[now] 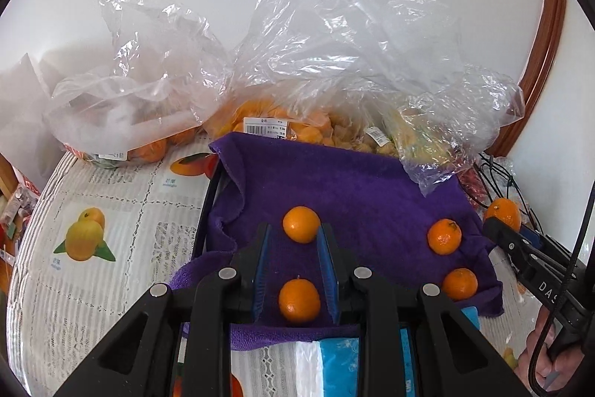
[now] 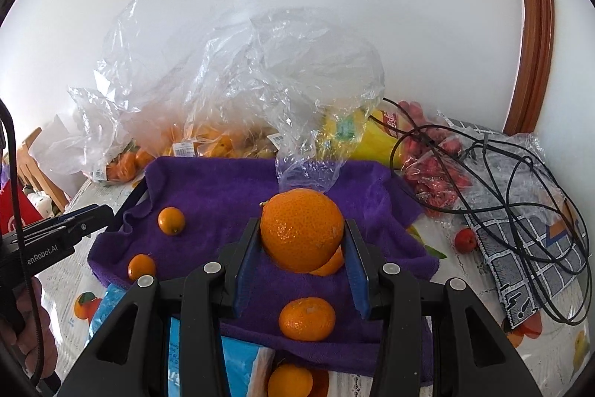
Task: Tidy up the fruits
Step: 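Carry the tomato and orange onto the purple towel and open both grippers, then grasp another red cherry tomato with the left gripper while the right gripper grasps an orange, then lower the tomato onto the purple towel and open the left gripper while the right gripper holds the orange, then grasp a small yellow-green fruit with the left gripper while the right gripper holds the orange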
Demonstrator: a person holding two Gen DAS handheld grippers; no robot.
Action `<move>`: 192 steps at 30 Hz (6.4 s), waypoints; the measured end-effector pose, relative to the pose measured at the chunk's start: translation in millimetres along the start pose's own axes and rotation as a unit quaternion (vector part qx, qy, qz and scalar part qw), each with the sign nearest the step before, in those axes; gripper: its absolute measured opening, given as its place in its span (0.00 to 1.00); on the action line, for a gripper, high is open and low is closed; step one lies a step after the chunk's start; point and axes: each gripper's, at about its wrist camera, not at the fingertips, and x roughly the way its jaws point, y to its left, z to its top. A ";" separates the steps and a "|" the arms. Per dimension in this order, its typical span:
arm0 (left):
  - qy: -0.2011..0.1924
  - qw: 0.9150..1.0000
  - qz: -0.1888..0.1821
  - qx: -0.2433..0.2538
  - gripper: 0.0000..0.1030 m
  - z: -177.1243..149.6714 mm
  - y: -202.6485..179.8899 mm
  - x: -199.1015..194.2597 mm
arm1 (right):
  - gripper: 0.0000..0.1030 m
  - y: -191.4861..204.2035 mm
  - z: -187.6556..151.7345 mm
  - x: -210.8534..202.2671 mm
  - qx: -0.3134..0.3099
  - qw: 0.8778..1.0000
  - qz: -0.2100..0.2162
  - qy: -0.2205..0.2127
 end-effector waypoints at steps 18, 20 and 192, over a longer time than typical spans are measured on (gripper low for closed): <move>0.039 0.998 0.034 -0.027 0.24 -8.7 23.1 36.5 | 0.42 -18.4 -26.4 35.8 0.009 0.998 -0.016 0.057; 0.042 0.998 0.043 -0.023 0.24 -10.1 22.7 38.9 | 0.42 -20.1 -26.3 35.3 0.013 0.998 -0.015 0.055; 0.118 0.981 -0.113 0.103 0.46 -171.0 -110.7 -75.6 | 0.32 -56.8 -78.2 -126.5 0.013 0.999 -0.044 -0.017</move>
